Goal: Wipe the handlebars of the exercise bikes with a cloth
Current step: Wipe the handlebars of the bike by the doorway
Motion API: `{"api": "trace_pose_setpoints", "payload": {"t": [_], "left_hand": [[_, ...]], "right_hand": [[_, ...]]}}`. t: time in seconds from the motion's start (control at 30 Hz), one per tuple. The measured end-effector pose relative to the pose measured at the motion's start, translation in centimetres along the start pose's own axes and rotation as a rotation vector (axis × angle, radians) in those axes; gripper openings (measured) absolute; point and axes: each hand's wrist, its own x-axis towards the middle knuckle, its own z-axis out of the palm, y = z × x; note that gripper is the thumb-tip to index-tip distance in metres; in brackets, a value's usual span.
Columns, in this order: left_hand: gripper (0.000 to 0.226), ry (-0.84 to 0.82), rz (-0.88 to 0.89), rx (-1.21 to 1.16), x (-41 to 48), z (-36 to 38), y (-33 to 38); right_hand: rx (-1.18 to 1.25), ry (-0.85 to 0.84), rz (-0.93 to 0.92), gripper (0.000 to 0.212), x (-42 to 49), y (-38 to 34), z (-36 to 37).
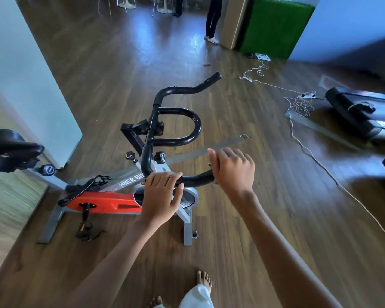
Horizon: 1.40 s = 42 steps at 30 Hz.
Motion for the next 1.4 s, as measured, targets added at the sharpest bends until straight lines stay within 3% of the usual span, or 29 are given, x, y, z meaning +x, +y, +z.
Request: {"api": "trace_pose_setpoints", "payload": {"t": [0.07, 0.13, 0.2, 0.27, 0.37, 0.43, 0.57, 0.6, 0.7, 0.8, 0.87, 0.97, 1.07, 1.17, 1.27, 1.4], "left_hand": [[0.028, -0.008, 0.020, 0.011, 0.0, -0.1, -0.2], [0.028, -0.011, 0.036, 0.015, 0.0, -0.3, -0.4], [0.028, -0.016, 0.044, 0.010, 0.0, -0.5, -0.5], [0.030, -0.024, 0.039, 0.007, -0.1, -0.5, -0.5], [0.030, -0.032, 0.046, 0.002, -0.1, -0.4, -0.9], [0.030, -0.041, 0.093, 0.014, -0.1, -0.5, -1.5], [0.032, -0.040, 0.152, 0.065, -0.3, -0.6, -2.5], [0.032, -0.035, 0.147, 0.070, -0.4, -0.5, -2.5], [0.030, -0.013, 0.115, 0.065, -0.6, -0.1, -1.9], [0.030, -0.015, 0.119, 0.066, -0.5, -0.3, -2.0], [0.032, -0.041, 0.167, 0.070, -0.4, -0.6, -2.4], [0.036, -0.084, 0.243, 0.100, -0.2, -1.0, -3.6], [0.037, -0.083, 0.240, 0.135, -0.3, -1.4, -4.5], [0.035, -0.075, 0.207, 0.139, -0.6, -1.5, -4.6], [0.032, -0.073, 0.199, 0.133, -0.6, -1.3, -4.4], [0.030, -0.079, 0.193, 0.129, -0.4, -1.7, -4.5]], "right_hand": [[-0.011, 0.156, -0.294, 0.040, -0.8, 1.4, 1.2], [0.001, 0.131, -0.440, 0.035, -0.6, 2.6, 1.3], [-0.206, 0.023, -0.385, 0.042, -0.2, 1.8, 1.0], [-0.437, -0.211, -0.379, 0.049, 0.8, -0.9, 0.9], [-0.417, -0.531, -0.382, 0.045, 2.0, -4.2, 1.5], [-0.410, -0.599, -0.385, 0.043, 1.3, -5.2, 1.3], [-0.402, -0.185, -0.520, 0.032, -2.0, -1.4, 2.2], [-0.386, -0.157, -0.553, 0.033, -2.5, -0.2, 2.2], [-0.379, -0.179, -0.449, 0.044, -1.2, -1.0, 1.4], [-0.405, -0.349, -0.338, 0.057, -0.4, -4.4, 2.3], [-0.349, -0.409, -0.332, 0.050, -1.4, -5.6, 2.7], [-0.326, -0.264, -0.452, 0.036, -3.0, -3.6, 2.8], [-0.407, -0.254, -0.470, 0.028, -1.6, -1.7, 1.6], [-0.480, -0.377, -0.347, 0.019, -0.2, -3.7, 1.7], [-0.362, -0.481, -0.341, 0.019, -1.7, -5.4, 2.6], [-0.353, -0.255, -0.439, 0.030, -1.2, -1.8, 1.0]]}}
